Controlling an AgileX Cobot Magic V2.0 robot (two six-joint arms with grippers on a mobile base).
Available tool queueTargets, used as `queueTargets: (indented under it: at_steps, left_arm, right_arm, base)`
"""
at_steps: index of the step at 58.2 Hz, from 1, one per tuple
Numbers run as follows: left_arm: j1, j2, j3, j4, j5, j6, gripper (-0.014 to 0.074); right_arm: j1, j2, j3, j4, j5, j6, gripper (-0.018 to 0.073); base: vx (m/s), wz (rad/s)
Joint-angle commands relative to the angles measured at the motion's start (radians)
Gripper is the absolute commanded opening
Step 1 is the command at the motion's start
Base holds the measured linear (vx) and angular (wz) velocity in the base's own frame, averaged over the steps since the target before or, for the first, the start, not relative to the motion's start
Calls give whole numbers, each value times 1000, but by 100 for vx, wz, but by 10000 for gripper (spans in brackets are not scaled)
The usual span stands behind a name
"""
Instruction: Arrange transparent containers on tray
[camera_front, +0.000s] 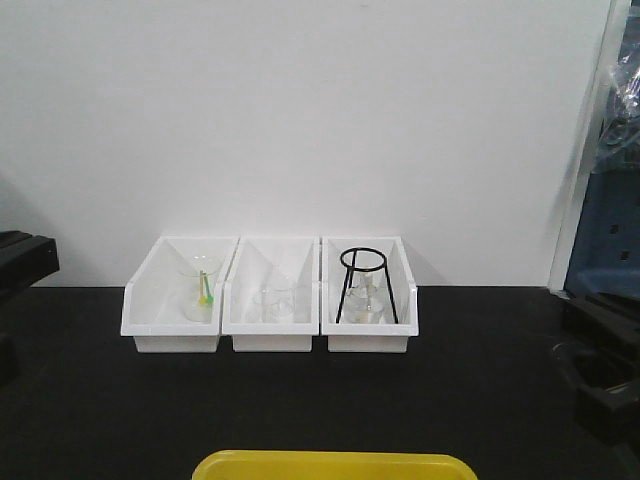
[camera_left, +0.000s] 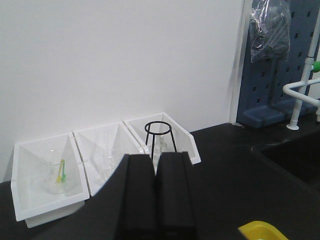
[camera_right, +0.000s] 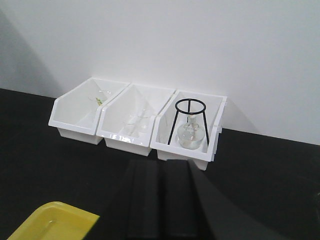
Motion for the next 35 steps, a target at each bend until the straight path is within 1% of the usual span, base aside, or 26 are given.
queueTargets:
  at_steps: [1, 4, 11, 15, 17, 21, 24, 33, 35]
  left_arm:
    - [-2, -3, -27, 44, -58, -3, -8]
    - [-2, -6, -26, 87, -34, -1, -8]
    - [-1, -85, 47, 89, -3, 3, -8]
    - [17, -160, 116, 76, -8, 47, -8]
    - [32, -203, 153, 57, -4, 90, -8]
    - [88, -303, 237, -17, 10, 182, -8]
    - [136, -380, 297, -67, 16, 228, -8]
    - [309, -600, 474, -143, 12, 304, -8]
    - [343, -637, 506, -172, 8, 315, -8]
  right_arm:
    - [-6, -9, -28, -18, -75, -4, 5]
    - [-6, -9, -28, -18, -75, -4, 5]
    - [-6, -9, -28, -18, -75, -4, 5]
    - [-6, -9, -28, -18, -75, -4, 5]
    - [-6, -9, -28, -18, -75, -4, 5]
    - [-6, -9, -28, -18, -75, -4, 5]
    - [-6, -9, -28, -18, -75, -4, 5]
    - [-6, -9, -28, -18, -75, -4, 5]
    - [-6, -9, -28, -18, -75, -4, 5]
  base:
    - [0, 0]
    - [0, 0]
    - [0, 0]
    - [0, 0]
    - [0, 0]
    - [0, 0]
    - [0, 0]
    - [0, 0]
    - [0, 0]
